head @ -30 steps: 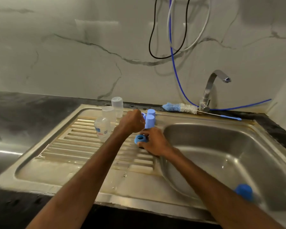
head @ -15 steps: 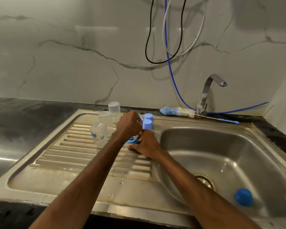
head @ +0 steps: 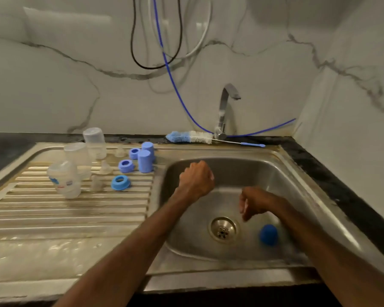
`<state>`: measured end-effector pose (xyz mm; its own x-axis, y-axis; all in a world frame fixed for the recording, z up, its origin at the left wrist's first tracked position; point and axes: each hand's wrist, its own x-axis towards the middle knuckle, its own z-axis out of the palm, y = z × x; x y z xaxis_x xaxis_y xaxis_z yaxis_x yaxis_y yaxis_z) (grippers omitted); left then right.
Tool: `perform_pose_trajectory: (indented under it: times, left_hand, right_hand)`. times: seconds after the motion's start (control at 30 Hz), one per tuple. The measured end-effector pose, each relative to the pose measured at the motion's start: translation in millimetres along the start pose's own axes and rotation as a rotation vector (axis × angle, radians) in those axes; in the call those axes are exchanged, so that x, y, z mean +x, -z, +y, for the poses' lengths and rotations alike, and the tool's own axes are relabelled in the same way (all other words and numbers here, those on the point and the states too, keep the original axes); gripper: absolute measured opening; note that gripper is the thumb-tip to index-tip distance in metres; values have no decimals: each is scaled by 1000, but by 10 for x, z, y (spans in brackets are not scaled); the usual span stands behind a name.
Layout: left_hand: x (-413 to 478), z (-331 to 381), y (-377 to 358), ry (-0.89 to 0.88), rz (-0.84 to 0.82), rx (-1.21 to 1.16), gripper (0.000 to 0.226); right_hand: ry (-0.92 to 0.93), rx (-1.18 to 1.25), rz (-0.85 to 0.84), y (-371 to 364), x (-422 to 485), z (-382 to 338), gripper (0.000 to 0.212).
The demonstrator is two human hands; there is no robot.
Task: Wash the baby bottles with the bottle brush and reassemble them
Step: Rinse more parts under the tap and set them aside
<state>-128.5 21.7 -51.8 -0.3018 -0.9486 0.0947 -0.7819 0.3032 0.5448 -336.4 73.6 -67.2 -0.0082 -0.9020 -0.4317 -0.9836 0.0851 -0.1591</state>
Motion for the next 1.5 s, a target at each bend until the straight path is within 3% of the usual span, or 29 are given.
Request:
perform_pose_trajectory:
  times: [0.2,0.37,0.47,0.6,0.7,0.83,0.9,1.07,1.2,1.3,1.37,1.43,1.5]
  left_hand:
    - [151,468,-529,-62,-175,85,19]
    - [311,419,-589,-45,-190,128,20]
    - [410,355,-503,-81,-98,147,14]
    - [688,347,-279,-306,162,367,64]
    - [967,378,-93,-473,333,679,68]
    - [1304,289,63,-590,286,1027,73]
    - [1372,263,99,-586,268,1076,86]
    - [1325,230,97,-576,336,1080,83]
    - [1201,167,59,-503,315,911,87]
    - [937,121,-75,-350,222,518,94]
    - [727,40,-250,-211,170,182,78]
    - [552,-52,-403,-50,173,-128,49]
    - [473,-153,-524,80,178,-315,33]
  right_hand:
    - [-165,-330,-265,-311,312,477,64]
    - [-167,-308,-297,-448,459,514,49]
    - [-123,84,-150,-283,492,459,44]
    - [71,659,218,0,591,160,53]
    - [125,929,418,76,696,-62,54]
    - [170,984,488,-12,802,-99,69]
    - [171,991,483,-39,827,-74,73]
    - [207,984,487,-65,854,-123,64]
    - [190,972,500,-66,795,-145,65]
    - [178,942,506,-46,776,-138,67]
    - [189,889,535,-28,749,-158,66]
    - [193,855,567,-34,746,-182,65]
    - [195,819,582,-49,731,-216,64]
